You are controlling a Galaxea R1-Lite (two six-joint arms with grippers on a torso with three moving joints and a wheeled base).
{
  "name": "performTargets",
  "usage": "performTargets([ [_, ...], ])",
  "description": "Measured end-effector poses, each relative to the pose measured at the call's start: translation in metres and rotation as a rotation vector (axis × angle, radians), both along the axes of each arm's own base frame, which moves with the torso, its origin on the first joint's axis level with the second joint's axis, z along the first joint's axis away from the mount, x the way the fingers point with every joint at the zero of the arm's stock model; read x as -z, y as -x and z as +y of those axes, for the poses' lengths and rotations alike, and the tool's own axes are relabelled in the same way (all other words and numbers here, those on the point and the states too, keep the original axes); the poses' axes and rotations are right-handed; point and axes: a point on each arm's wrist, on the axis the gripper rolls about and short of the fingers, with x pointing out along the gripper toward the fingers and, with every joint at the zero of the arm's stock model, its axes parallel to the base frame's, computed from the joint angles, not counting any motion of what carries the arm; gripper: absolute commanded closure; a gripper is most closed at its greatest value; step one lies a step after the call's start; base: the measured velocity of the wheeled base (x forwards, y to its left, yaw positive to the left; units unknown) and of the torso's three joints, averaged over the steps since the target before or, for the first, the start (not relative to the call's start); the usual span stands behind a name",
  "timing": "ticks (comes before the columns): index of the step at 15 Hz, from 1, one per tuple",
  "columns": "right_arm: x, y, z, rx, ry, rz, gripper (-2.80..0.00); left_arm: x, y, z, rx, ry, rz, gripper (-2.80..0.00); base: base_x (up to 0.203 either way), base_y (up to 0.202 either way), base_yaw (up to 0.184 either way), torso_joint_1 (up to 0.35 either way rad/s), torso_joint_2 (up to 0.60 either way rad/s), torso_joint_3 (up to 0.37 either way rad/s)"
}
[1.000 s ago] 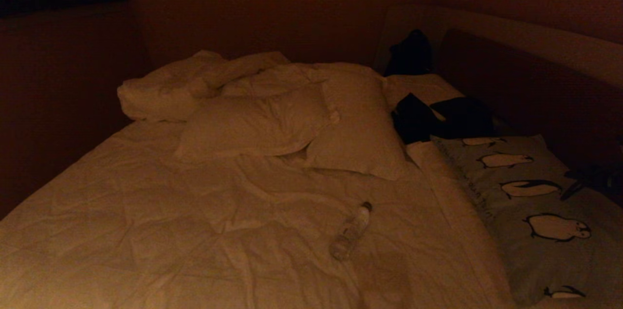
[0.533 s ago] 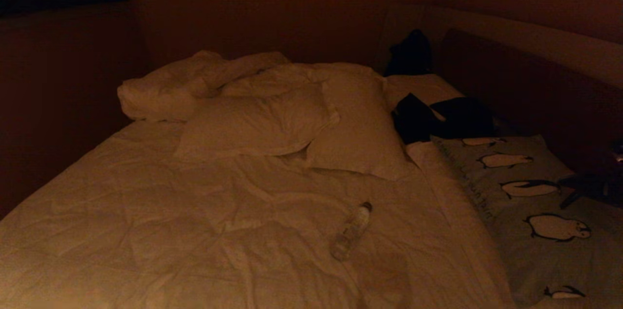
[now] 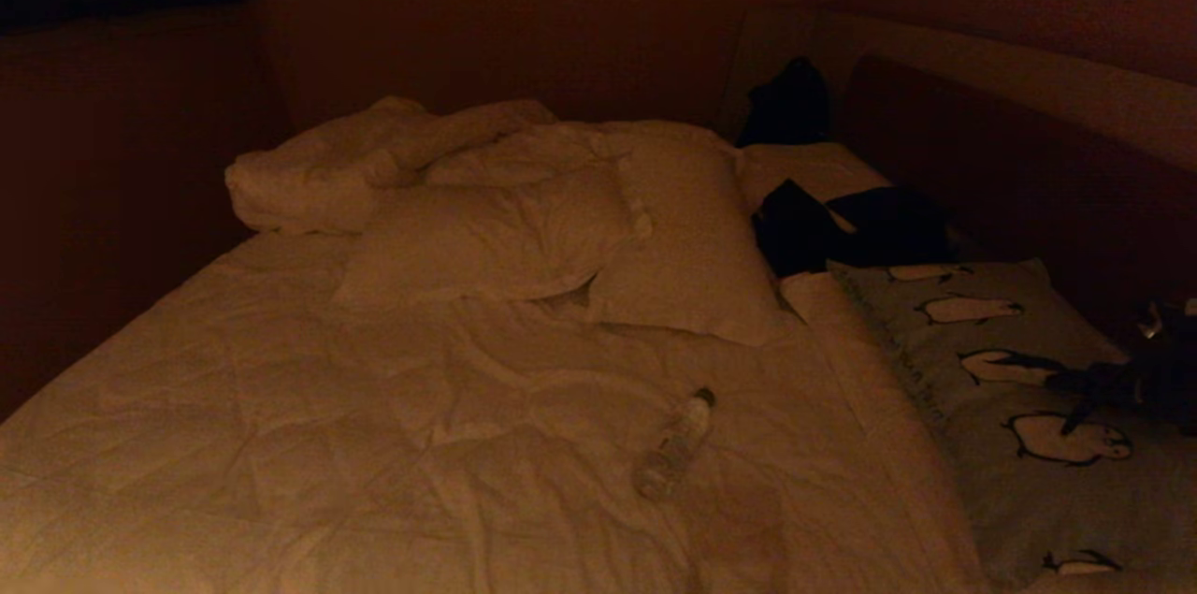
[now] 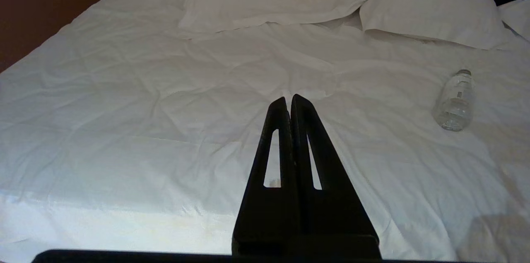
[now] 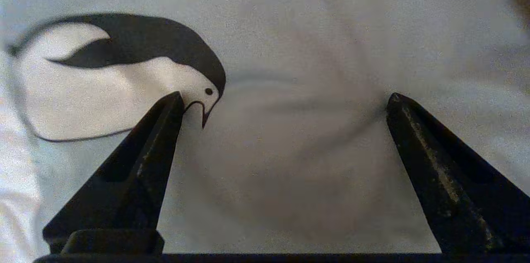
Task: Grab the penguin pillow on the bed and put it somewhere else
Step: Pick up the pillow
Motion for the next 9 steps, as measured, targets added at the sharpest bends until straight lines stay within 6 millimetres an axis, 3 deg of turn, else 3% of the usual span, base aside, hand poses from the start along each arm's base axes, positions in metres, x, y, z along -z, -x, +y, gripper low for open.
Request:
performTargets([
  [9,0.037,-0.011,0.002,-0.027,-0.016,0.07,-2.8,0.0,0.0,0.0,0.0,-0.001,0.0,0.0,0.0,0.0,0.0,0.0,0.0,0.0],
])
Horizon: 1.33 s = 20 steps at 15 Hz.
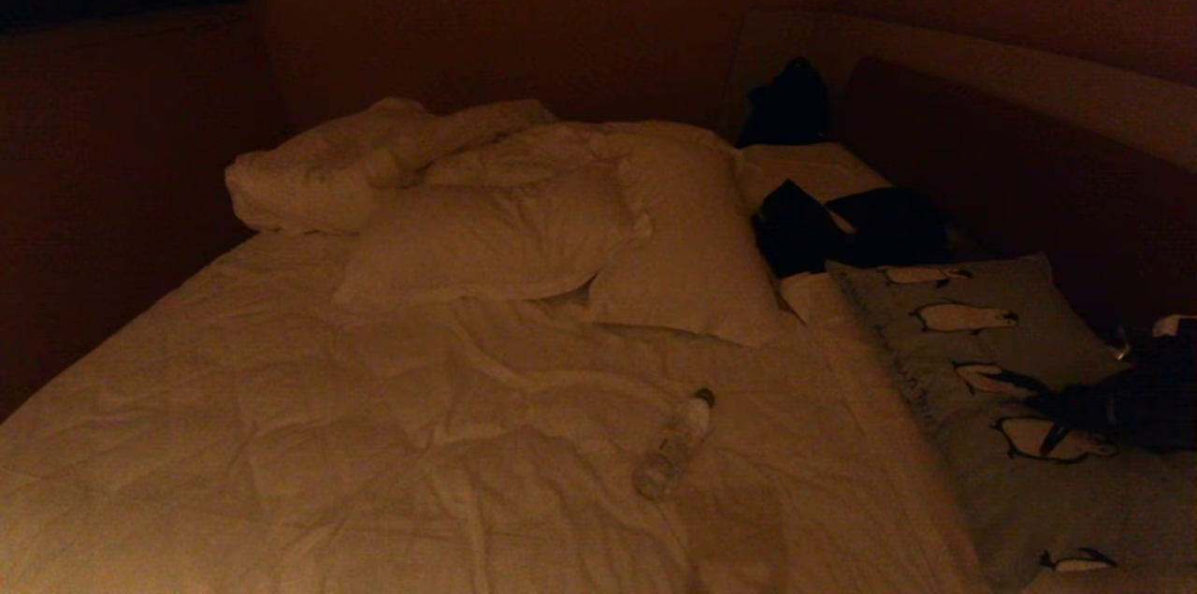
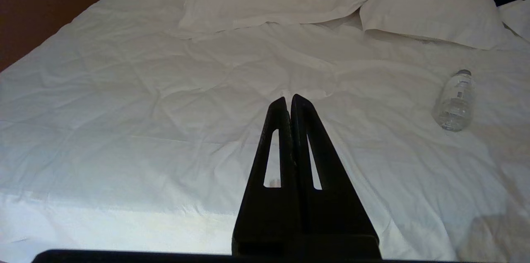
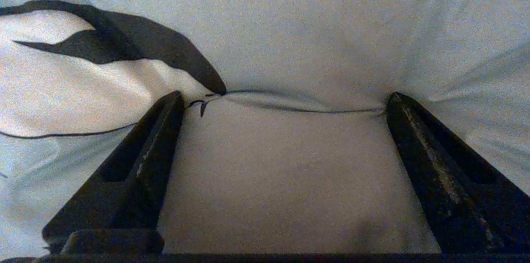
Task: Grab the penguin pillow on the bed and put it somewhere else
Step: Pick up the pillow
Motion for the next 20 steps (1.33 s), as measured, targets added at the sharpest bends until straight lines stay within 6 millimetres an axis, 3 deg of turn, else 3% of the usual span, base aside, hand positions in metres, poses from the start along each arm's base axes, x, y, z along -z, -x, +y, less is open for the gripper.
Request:
performTargets([
  [12,0.037,-0.005,0.002,-0.026,-0.037,0.071,-2.8,0.0,0.0,0.0,0.001,0.001,0.0,0.0,0.0,0.0,0.0,0.0,0.0,0.0],
  [13,0.039,-0.005,0.001,-0.026,-0.04,0.074,0.0,0.0,0.0,0.0,0.001,0.0,0.0,0.0,0.0,0.0,0.0,0.0,0.0,0.0],
  [20,0.031,-0.006,0.001,-0.02,-0.04,0.059,0.0,0.0,0.0,0.0,0.0,0.001,0.0,0.0,0.0,0.0,0.0,0.0,0.0,0.0],
])
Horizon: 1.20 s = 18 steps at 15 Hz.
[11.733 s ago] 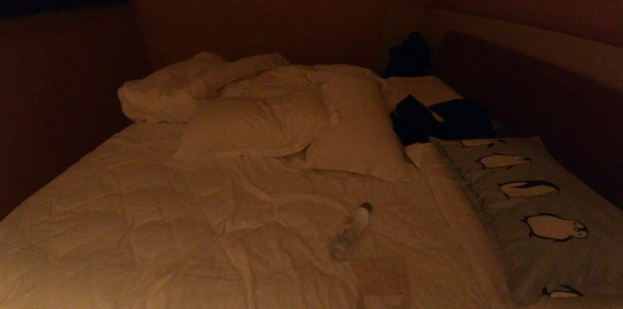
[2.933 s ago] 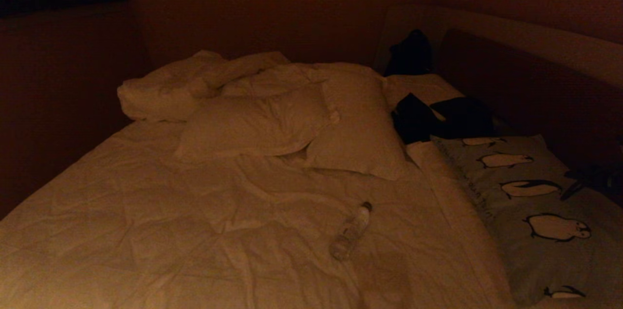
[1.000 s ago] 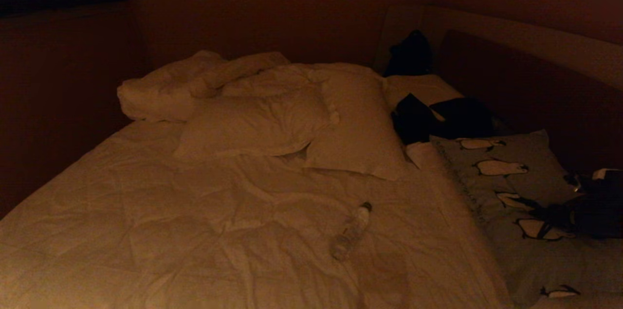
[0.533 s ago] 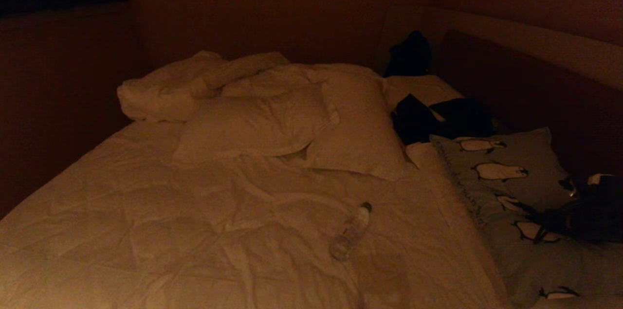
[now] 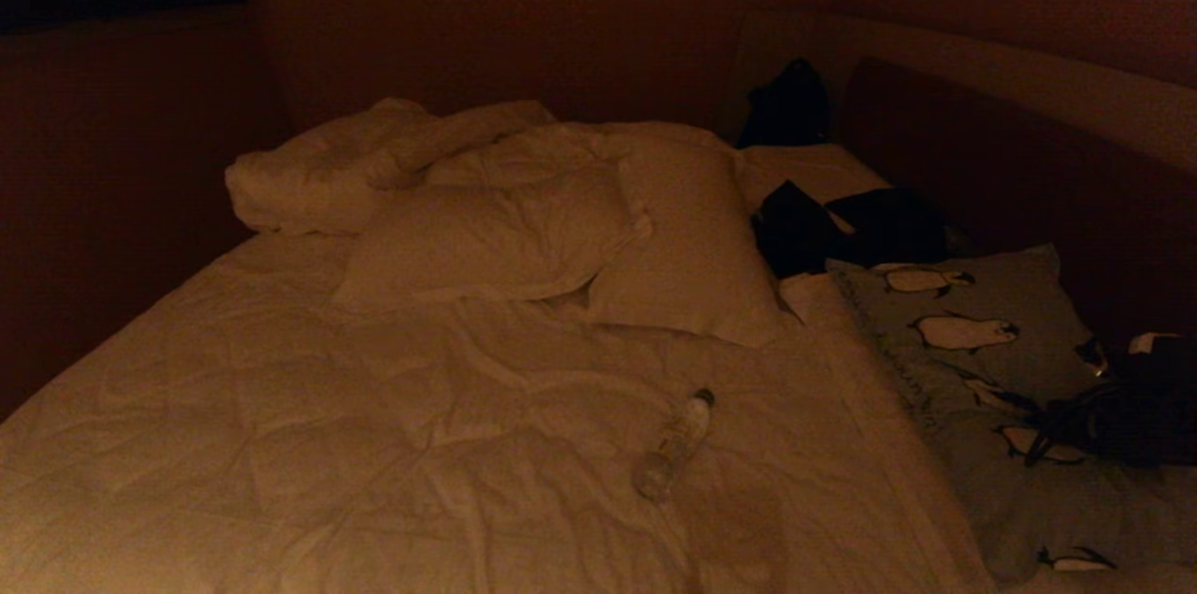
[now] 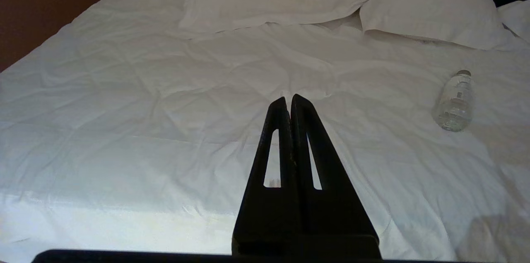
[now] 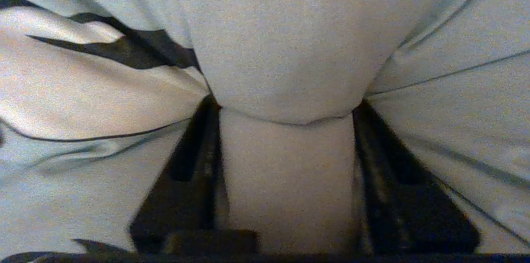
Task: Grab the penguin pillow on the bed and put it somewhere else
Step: Pick up the pillow
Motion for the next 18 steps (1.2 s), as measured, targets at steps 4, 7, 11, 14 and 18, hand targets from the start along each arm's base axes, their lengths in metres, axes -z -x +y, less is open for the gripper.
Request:
performTargets([
  [4,-0.017,-0.001,0.006,-0.012,0.018,-0.03,0.0,0.0,0.0,0.0,0.0,0.0,0.0,0.0,0.0,0.0,0.0,0.0,0.0,0.0],
  [7,-0.031,-0.002,0.017,-0.035,0.032,-0.05,0.0,0.0,0.0,0.0,0.0,0.0,0.0,0.0,0.0,0.0,0.0,0.0,0.0,0.0],
  [11,-0.051,-0.003,0.025,-0.04,0.039,-0.091,0.0,0.0,0.0,0.0,0.001,0.0,0.0,0.0,0.0,0.0,0.0,0.0,0.0,0.0],
  [14,-0.075,0.0,0.028,-0.019,0.038,-0.15,0.0,0.0,0.0,0.0,0.0,0.0,0.0,0.0,0.0,0.0,0.0,0.0,0.0,0.0],
  [18,-0.112,0.008,0.033,0.013,0.039,-0.24,0.0,0.0,0.0,0.0,0.0,0.0,0.0,0.0,0.0,0.0,0.0,0.0,0.0,0.0],
])
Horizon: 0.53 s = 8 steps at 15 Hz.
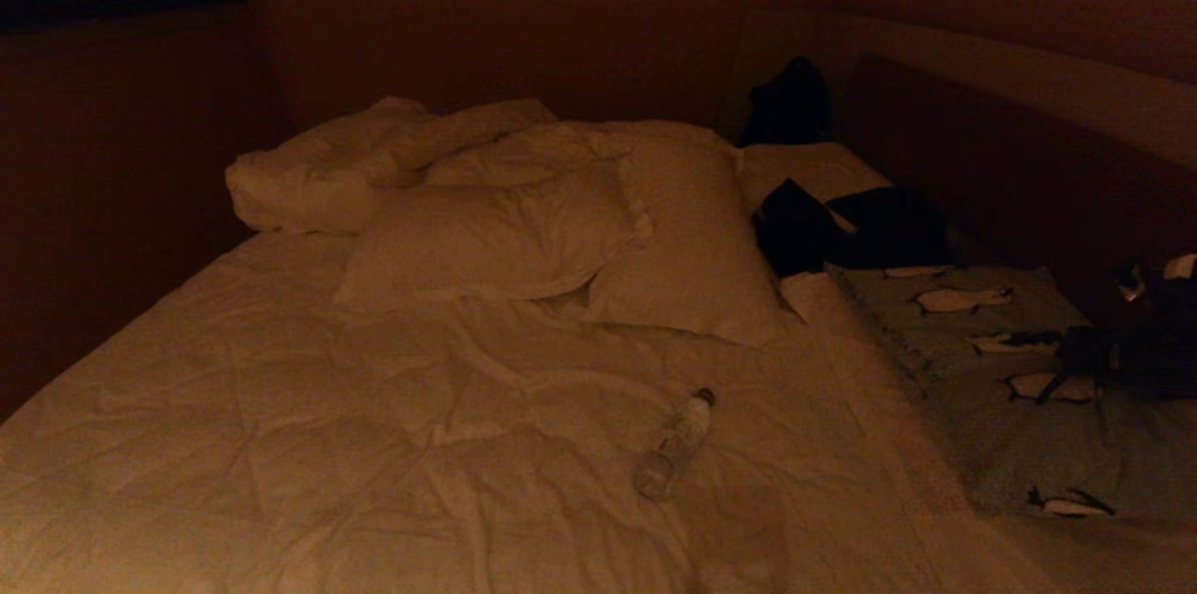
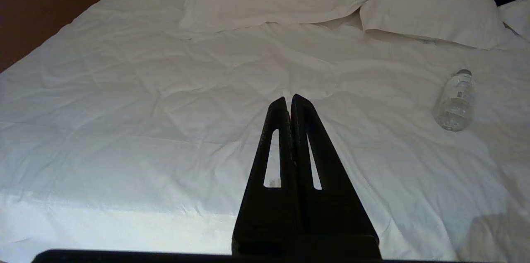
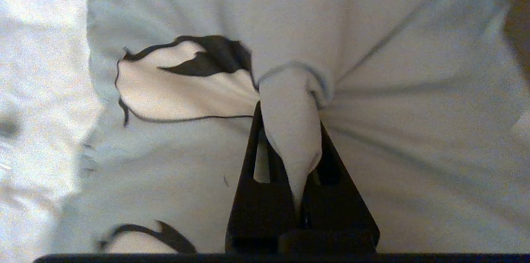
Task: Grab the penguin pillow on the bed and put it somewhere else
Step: Pick up the pillow
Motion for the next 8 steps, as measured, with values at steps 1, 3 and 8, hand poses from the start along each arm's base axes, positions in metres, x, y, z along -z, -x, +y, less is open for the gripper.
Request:
performTargets([
  [1,-0.008,0.003,0.001,0.006,0.0,-0.019,0.0,0.0,0.0,0.0,0.0,0.0,0.0,0.0,0.0,0.0,0.0,0.0,0.0,0.0],
  [3,-0.029,0.009,0.005,0.019,0.001,-0.07,0.0,0.0,0.0,0.0,0.001,0.0,0.0,0.0,0.0,0.0,0.0,0.0,0.0,0.0],
  [8,-0.075,0.028,0.018,0.041,-0.006,-0.193,0.0,0.0,0.0,0.0,0.001,0.0,0.0,0.0,0.0,0.0,0.0,0.0,0.0,0.0],
])
